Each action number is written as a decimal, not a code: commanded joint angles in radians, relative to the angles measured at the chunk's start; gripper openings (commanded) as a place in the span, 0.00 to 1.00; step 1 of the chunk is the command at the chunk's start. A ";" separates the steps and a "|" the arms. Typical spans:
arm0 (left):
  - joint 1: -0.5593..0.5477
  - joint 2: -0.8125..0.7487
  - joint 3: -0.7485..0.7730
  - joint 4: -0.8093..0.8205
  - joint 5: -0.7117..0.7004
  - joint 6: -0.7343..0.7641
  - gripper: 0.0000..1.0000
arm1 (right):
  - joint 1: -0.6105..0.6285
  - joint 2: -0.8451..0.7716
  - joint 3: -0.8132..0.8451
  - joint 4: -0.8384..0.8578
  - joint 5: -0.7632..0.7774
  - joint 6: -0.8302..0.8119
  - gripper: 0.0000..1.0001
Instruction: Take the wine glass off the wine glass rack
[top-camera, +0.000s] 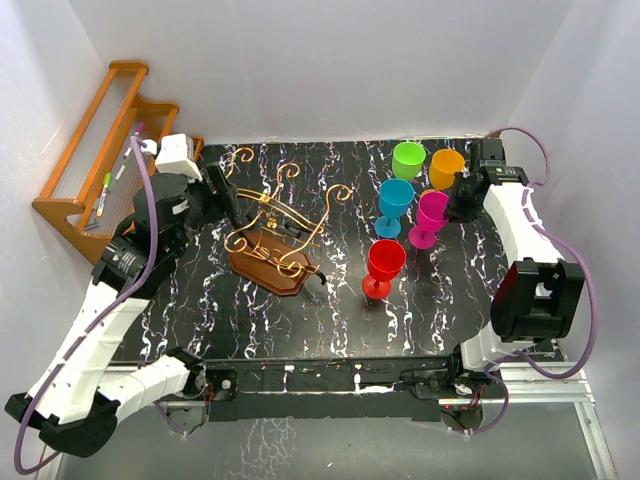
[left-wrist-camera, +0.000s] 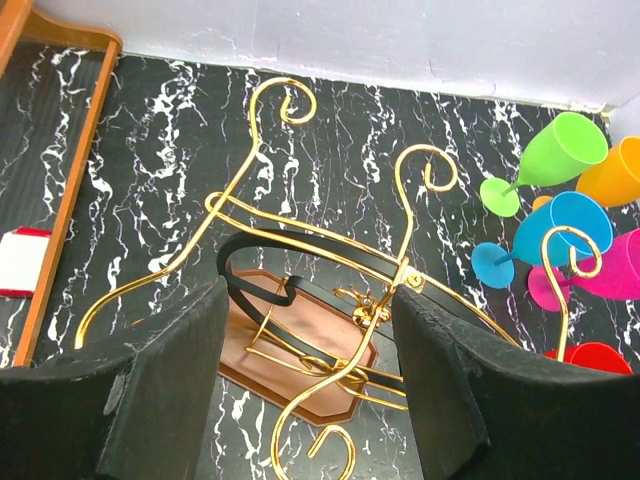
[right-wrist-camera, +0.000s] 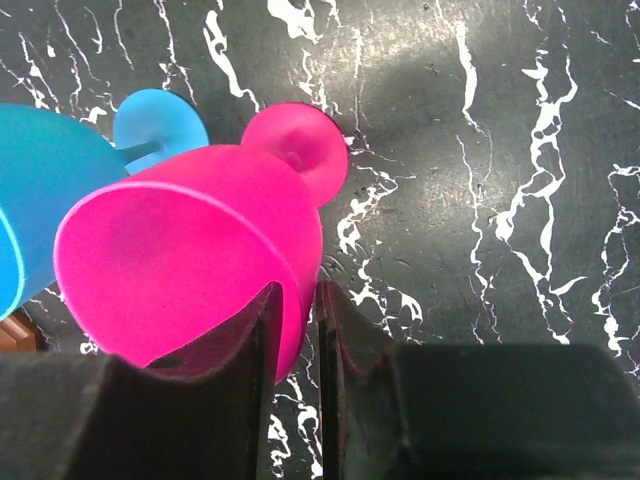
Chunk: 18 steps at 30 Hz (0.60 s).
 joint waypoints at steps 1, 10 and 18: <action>0.001 -0.055 -0.007 0.020 -0.066 0.011 0.64 | 0.008 -0.030 0.061 0.059 -0.003 -0.007 0.24; 0.001 -0.138 -0.053 0.014 -0.133 -0.003 0.64 | 0.009 -0.186 0.100 0.084 -0.006 0.007 0.42; 0.000 -0.250 -0.152 0.010 -0.172 -0.032 0.64 | 0.009 -0.427 -0.062 0.306 -0.126 0.021 0.98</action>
